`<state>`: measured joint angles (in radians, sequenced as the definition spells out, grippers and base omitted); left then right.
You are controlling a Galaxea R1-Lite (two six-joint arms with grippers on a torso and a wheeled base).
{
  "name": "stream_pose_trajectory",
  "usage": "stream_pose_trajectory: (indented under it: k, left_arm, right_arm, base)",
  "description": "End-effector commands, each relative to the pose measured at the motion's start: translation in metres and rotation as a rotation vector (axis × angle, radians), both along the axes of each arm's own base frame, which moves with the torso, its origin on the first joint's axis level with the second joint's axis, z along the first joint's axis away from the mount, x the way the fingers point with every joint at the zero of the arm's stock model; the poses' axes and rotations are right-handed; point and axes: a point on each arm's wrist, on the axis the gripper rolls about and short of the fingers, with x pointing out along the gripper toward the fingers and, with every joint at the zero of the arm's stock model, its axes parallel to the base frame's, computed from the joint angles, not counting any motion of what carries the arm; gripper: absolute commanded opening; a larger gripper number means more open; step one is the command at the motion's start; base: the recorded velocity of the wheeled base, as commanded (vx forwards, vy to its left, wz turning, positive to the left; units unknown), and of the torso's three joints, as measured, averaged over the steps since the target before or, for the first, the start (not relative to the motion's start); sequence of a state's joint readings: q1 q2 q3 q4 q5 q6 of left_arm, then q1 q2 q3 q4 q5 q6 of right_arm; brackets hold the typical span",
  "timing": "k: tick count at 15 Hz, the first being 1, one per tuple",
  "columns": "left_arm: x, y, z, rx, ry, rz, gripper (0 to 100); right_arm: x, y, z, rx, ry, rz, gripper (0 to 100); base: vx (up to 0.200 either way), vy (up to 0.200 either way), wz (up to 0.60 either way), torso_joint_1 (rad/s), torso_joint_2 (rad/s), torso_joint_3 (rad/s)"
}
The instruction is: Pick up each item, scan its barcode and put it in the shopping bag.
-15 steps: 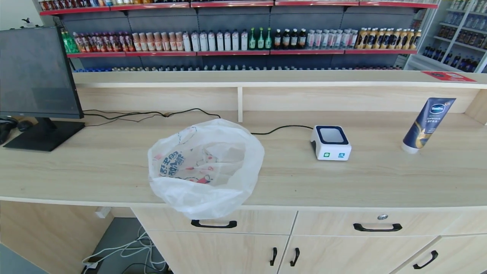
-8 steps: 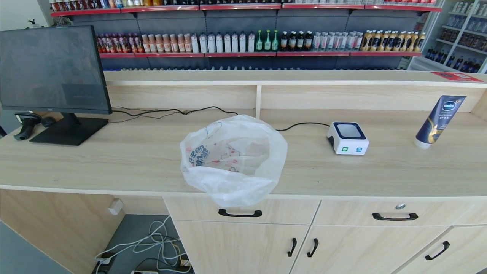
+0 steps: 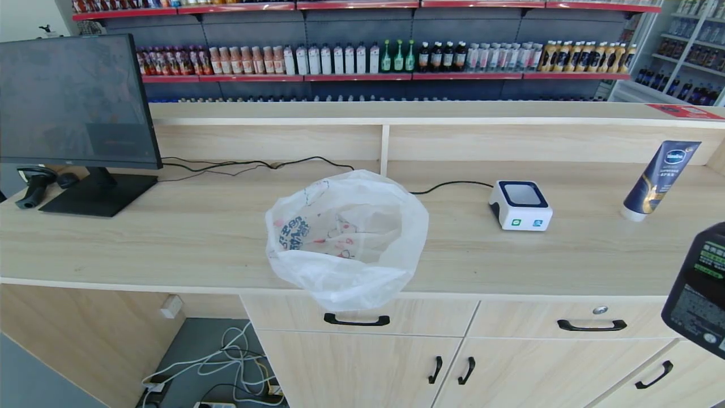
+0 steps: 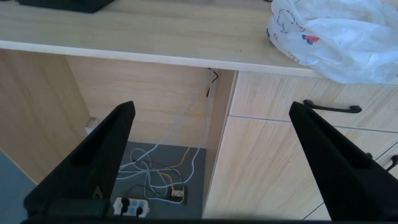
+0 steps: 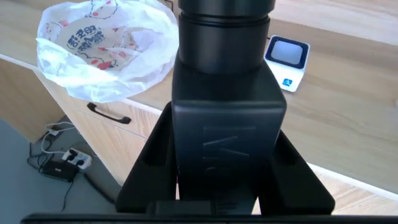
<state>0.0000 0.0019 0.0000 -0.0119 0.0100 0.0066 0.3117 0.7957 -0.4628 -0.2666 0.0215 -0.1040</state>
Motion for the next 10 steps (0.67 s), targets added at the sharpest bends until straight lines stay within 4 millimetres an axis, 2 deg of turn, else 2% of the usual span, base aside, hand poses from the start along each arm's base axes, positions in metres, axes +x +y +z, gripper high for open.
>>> stream_pose_trajectory:
  k: [1,6,10]
  left_arm:
    - [0.0,0.0,0.0,0.001,-0.001,0.001,100]
    - [0.0,0.0,0.0,0.001,-0.001,0.001,100]
    - [0.0,0.0,0.0,0.001,-0.001,0.001,100]
  right_arm:
    - [0.0029,0.0013,-0.0064,-0.009,0.03,0.013,0]
    - [0.0,0.0003,-0.0127,0.008,0.048,0.013,0]
    - [0.0036,0.0013,-0.006,0.042,0.048,0.008,0]
  base:
    - [0.0,0.0,0.6,0.012,0.0,0.002]
    - [0.0,0.0,0.6,0.006,0.01,0.0]
    - [0.0,0.0,0.6,0.005,0.0,0.001]
